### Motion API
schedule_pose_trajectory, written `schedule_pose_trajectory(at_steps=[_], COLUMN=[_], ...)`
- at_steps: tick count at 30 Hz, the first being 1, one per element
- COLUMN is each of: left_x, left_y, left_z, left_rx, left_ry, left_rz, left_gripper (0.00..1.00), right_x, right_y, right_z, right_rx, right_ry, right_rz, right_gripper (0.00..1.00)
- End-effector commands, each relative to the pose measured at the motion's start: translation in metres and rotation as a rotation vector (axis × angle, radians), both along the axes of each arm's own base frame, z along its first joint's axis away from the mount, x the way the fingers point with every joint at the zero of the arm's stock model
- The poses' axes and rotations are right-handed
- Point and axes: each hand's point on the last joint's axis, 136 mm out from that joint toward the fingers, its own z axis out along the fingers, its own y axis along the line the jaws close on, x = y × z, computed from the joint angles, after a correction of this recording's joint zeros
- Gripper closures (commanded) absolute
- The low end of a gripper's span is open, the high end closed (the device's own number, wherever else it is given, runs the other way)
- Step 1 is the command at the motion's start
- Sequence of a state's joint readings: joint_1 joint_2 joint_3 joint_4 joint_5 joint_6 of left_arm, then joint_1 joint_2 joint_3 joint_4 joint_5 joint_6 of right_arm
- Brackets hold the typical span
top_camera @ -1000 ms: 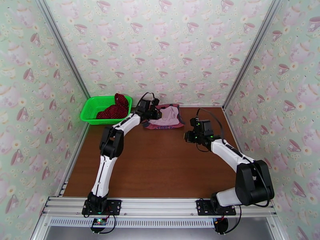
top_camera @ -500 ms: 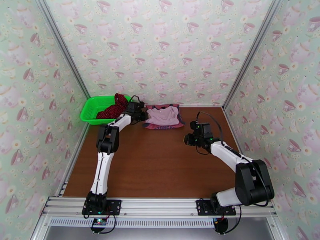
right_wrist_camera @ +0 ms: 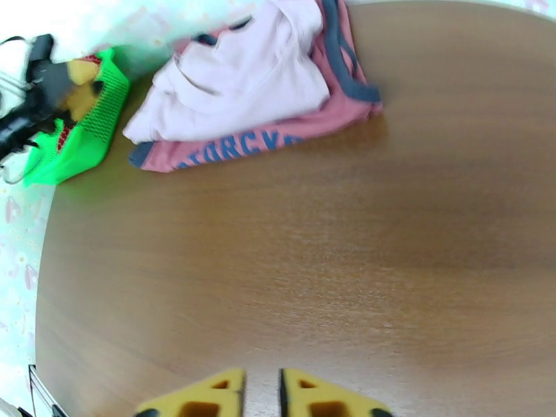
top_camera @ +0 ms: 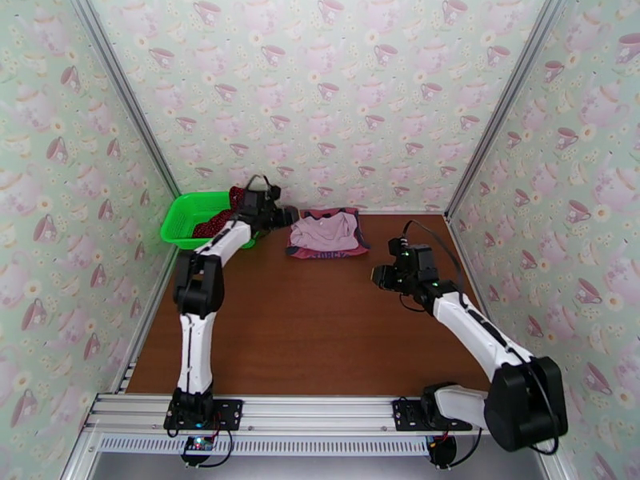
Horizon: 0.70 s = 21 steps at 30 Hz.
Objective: Fold and stack the mixed laundry pile
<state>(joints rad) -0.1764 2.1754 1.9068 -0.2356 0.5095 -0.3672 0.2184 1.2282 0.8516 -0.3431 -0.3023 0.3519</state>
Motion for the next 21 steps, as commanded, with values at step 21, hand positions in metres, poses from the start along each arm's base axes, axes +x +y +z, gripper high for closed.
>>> schedule_pose_trajectory(at_steps=[21], left_x=[0.062], left_y=[0.198], left_z=[-0.094], left_rx=[0.193], left_ry=[0.293], left_rz=[0.432], left_gripper=[0.16], right_x=[-0.032], right_y=[0.007], right_z=[-0.01], right_rx=[0.038], right_ry=[0.067], right_rz=[0.061], right_gripper=[0.63])
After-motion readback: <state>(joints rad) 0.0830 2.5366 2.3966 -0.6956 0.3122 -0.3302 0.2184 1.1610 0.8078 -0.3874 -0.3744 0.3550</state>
